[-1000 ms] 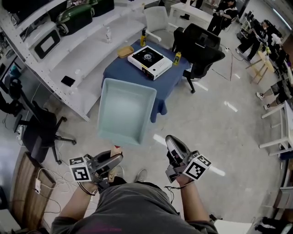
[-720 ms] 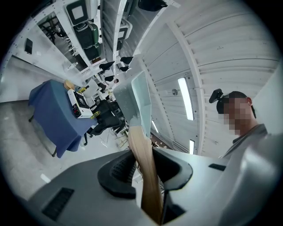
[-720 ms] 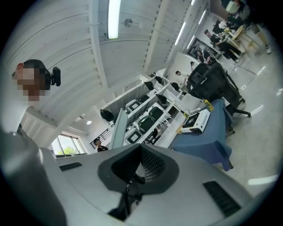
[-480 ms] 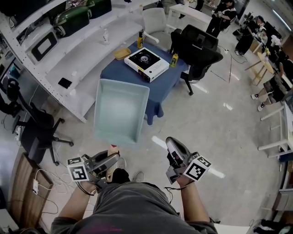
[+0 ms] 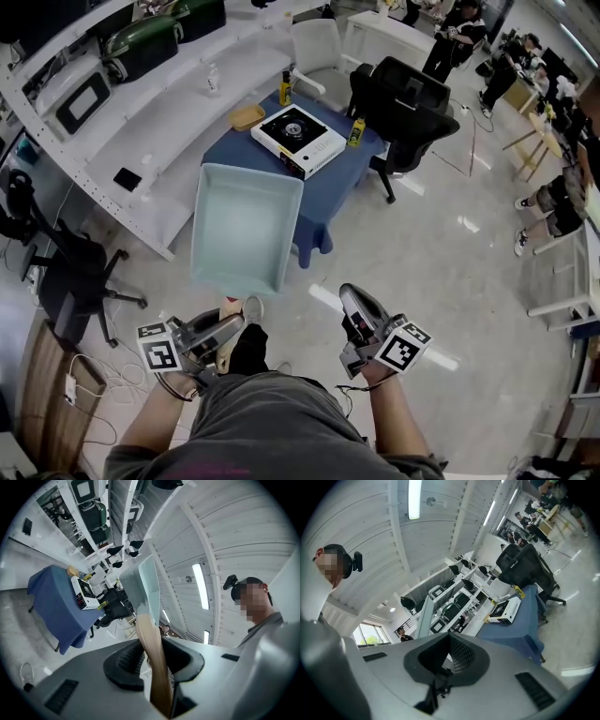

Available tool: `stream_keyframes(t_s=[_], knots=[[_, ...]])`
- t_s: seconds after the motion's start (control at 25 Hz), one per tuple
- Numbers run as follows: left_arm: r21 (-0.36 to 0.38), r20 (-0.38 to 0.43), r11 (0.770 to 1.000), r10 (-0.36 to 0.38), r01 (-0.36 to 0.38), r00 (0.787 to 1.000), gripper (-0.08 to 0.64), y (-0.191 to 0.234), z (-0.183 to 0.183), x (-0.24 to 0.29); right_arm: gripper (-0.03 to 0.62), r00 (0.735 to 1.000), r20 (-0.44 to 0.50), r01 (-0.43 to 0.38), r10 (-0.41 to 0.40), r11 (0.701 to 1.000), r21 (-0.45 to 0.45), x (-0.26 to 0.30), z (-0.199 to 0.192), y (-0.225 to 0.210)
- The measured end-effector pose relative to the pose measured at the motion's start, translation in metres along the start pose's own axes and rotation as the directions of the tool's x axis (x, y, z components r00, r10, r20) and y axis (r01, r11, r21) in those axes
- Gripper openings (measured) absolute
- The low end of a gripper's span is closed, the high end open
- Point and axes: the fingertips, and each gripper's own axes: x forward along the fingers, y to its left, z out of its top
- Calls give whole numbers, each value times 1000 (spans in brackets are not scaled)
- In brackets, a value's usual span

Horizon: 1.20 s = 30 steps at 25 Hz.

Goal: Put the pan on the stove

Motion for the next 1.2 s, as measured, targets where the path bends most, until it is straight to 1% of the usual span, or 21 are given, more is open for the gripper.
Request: stream_keyframes(t_s=[0.24, 0.44, 0.84, 1.2], knots=[[-9, -15, 1000, -10, 10, 1000, 114, 31, 28, 19, 3, 1000, -6, 16, -16, 1000, 7, 34, 11, -26], [-23, -34, 1000, -19, 18, 999, 114, 64, 61, 32, 3, 999, -4, 35, -34, 999, 15, 76, 22, -44], [-61, -85, 998, -24, 19, 996, 115, 147, 145, 48, 3, 996, -25, 84, -83, 996, 38, 187, 41, -80], [-63, -143, 997, -45, 36, 989, 115, 206, 220, 61, 2, 991, -25, 135, -133, 989, 55, 269, 60, -103]])
